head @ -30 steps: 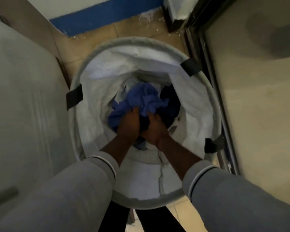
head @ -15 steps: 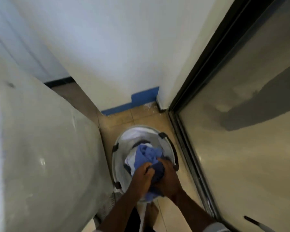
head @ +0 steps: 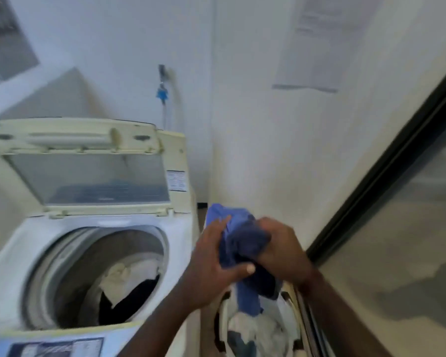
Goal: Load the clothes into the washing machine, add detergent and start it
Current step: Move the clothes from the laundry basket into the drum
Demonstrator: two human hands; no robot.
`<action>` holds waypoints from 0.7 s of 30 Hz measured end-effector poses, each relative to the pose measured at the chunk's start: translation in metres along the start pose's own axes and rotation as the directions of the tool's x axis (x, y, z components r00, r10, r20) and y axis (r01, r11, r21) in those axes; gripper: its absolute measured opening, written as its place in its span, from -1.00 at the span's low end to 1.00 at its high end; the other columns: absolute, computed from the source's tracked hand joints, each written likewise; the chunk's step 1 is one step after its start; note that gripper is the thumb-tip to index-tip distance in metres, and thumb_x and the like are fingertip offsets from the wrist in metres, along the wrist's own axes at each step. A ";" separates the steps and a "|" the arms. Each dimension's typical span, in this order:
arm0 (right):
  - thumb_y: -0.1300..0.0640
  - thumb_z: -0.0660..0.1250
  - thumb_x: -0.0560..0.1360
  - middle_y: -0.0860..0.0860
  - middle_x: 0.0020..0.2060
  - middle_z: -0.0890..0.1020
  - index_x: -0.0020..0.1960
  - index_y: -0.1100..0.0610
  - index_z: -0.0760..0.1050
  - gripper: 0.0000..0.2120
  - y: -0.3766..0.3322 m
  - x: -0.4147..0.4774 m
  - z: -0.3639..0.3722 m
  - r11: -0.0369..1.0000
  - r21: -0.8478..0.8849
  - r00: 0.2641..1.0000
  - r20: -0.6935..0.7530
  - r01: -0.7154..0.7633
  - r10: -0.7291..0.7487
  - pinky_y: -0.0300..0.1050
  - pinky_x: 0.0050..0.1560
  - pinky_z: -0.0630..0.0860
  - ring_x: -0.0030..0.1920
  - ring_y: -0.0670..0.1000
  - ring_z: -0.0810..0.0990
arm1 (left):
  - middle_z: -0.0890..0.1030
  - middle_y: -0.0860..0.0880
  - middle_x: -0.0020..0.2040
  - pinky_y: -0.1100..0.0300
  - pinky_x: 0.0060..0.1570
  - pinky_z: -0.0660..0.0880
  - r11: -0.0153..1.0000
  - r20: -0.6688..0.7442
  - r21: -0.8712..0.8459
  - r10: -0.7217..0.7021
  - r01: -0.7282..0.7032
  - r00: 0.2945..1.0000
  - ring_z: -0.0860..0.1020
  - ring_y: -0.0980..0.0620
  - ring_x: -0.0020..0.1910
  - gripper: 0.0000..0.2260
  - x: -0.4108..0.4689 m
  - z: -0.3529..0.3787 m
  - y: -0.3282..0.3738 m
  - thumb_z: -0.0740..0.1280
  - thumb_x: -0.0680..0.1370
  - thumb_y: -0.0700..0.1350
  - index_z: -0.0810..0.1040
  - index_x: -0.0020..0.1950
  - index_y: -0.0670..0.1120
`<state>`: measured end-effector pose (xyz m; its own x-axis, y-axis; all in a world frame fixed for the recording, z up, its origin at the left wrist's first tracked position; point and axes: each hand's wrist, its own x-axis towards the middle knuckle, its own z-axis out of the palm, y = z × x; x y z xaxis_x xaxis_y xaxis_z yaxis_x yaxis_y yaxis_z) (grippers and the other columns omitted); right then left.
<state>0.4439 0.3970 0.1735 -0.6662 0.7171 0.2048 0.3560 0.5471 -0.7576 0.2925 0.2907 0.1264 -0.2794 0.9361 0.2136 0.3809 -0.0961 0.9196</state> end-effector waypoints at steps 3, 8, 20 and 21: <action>-0.07 0.46 0.30 -0.03 -0.30 0.64 -0.23 0.05 0.56 -0.79 -0.093 0.045 0.003 0.989 0.022 0.988 -0.062 0.144 -0.142 -0.18 -0.18 0.53 -0.22 -0.21 0.59 | 0.48 0.07 0.27 -0.11 0.19 0.43 0.962 -0.144 0.169 0.238 -0.213 0.961 0.46 0.03 0.28 -0.38 0.012 -0.090 0.047 0.43 0.40 0.21 0.38 0.38 0.00; -0.05 0.49 0.21 0.28 -0.19 0.65 -0.14 0.25 0.57 -0.59 -0.230 0.108 0.031 0.957 0.102 0.957 -0.128 0.273 -0.259 0.21 -0.18 0.56 -0.19 -0.08 0.54 | 0.53 -0.03 0.22 -0.09 0.20 0.42 0.842 -0.206 0.417 0.454 -0.341 0.867 0.49 -0.04 0.23 -0.43 0.025 -0.236 0.106 0.43 0.43 0.14 0.41 0.36 -0.08; 0.13 0.58 0.11 0.03 -0.11 0.72 -0.05 0.09 0.66 -0.60 -0.303 0.146 0.153 0.929 0.360 0.992 -0.121 0.083 -0.041 0.22 -0.05 0.63 -0.05 0.07 0.70 | 0.56 -0.04 0.08 -0.06 0.06 0.48 0.820 -0.081 0.504 0.357 -0.271 0.931 0.53 0.01 0.06 -0.63 0.004 -0.379 0.080 0.39 0.46 0.10 0.46 0.14 -0.10; 0.13 0.58 0.12 0.02 -0.12 0.72 -0.05 0.08 0.66 -0.60 -0.300 0.145 0.162 0.931 0.358 0.993 -0.114 0.067 -0.028 0.21 -0.04 0.64 -0.06 0.06 0.70 | 0.55 -0.04 0.08 -0.07 0.06 0.48 0.823 -0.065 0.502 0.344 -0.267 0.937 0.53 0.01 0.05 -0.63 0.003 -0.382 0.071 0.39 0.47 0.10 0.46 0.14 -0.09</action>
<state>0.1345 0.2673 0.3299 -0.5965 0.7462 0.2955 0.0521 0.4034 -0.9135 -0.0179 0.1581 0.3179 -0.1881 0.8219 0.5377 0.8301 -0.1595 0.5343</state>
